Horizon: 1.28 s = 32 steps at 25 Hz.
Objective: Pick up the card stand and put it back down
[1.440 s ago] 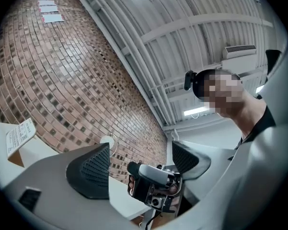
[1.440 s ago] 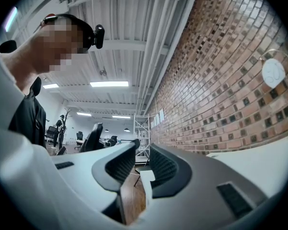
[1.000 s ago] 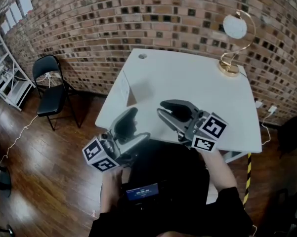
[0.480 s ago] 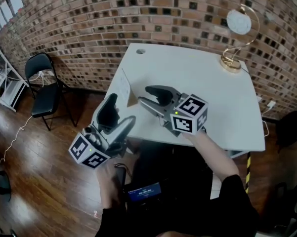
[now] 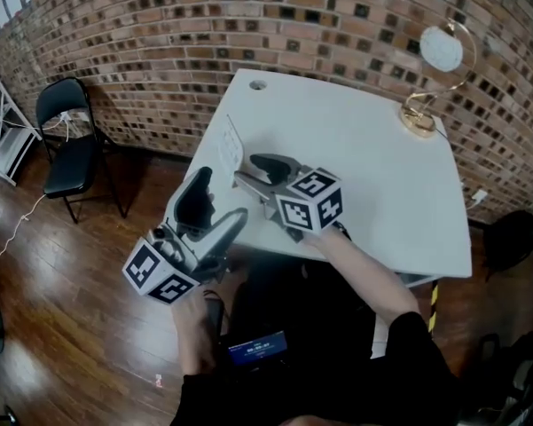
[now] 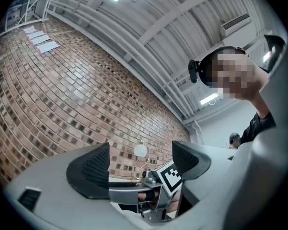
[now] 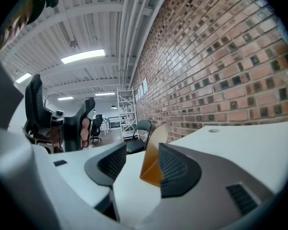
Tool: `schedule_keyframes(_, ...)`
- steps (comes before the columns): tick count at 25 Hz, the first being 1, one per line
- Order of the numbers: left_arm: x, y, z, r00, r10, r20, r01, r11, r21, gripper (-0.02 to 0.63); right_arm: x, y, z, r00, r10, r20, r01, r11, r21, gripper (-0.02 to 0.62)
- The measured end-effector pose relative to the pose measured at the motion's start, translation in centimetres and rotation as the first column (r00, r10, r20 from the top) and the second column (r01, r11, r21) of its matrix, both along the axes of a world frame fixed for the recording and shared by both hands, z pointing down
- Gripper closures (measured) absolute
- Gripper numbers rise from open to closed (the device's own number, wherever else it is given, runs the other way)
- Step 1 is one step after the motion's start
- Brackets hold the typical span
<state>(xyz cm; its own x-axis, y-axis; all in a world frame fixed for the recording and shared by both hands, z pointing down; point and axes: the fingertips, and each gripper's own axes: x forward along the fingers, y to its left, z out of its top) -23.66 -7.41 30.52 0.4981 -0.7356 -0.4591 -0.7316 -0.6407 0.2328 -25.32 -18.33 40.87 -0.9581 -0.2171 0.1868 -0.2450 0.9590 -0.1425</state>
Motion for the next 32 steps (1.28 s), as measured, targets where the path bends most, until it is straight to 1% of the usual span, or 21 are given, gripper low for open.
schedule_keyframes(3,-0.6,-0.1,-0.1,1.000,-0.004,-0.010,0.004,1.000,0.000,0.206,-1.3,-0.7,0.5,1.000,0.024,-0.020,-0.024,1.000,-0.003,0.353)
schedule_keyframes(7,-0.7,0.2,-0.5,1.000,-0.005,-0.005,0.005,1.000,0.011,0.206,-3.0,-1.4,1.3,0.998,0.041,-0.047,-0.042,0.999,-0.015,0.353)
schedule_keyframes(12,-0.5,0.5,-0.3,1.000,0.000,-0.006,0.000,1.000,0.009,0.206,-4.1,-2.5,2.4,0.995,0.069,-0.071,-0.072,0.997,-0.041,0.359)
schedule_keyframes(14,-0.3,0.5,-0.2,1.000,0.002,-0.006,-0.002,1.000,0.010,0.206,-4.1,-2.8,2.9,0.995,0.065,-0.073,-0.069,0.996,-0.062,0.435)
schedule_keyframes(16,-0.1,0.5,-0.2,1.000,0.005,-0.004,-0.005,1.000,0.010,0.206,-3.9,-3.0,3.0,0.996,0.055,-0.064,-0.060,0.995,-0.085,0.483)
schedule_keyframes(18,-0.1,0.5,-0.2,1.000,0.007,-0.003,-0.007,1.000,0.008,0.206,-3.7,-3.1,2.9,0.997,0.050,-0.058,-0.055,0.993,-0.101,0.492)
schedule_keyframes(24,-0.2,0.7,-0.3,1.000,0.004,-0.007,-0.004,1.000,0.009,0.206,-2.6,-3.3,2.6,0.998,0.047,-0.034,-0.051,0.990,-0.134,0.559)
schedule_keyframes(30,-0.4,0.7,-0.2,1.000,0.003,-0.016,-0.002,1.000,0.004,0.206,-2.1,-2.8,1.9,1.000,0.026,-0.006,-0.026,0.989,-0.145,0.565)
schedule_keyframes(32,-0.4,0.7,-0.2,1.000,0.003,-0.018,-0.003,1.000,0.002,0.206,-2.0,-2.8,1.7,1.000,0.017,0.008,-0.015,0.987,-0.162,0.565)
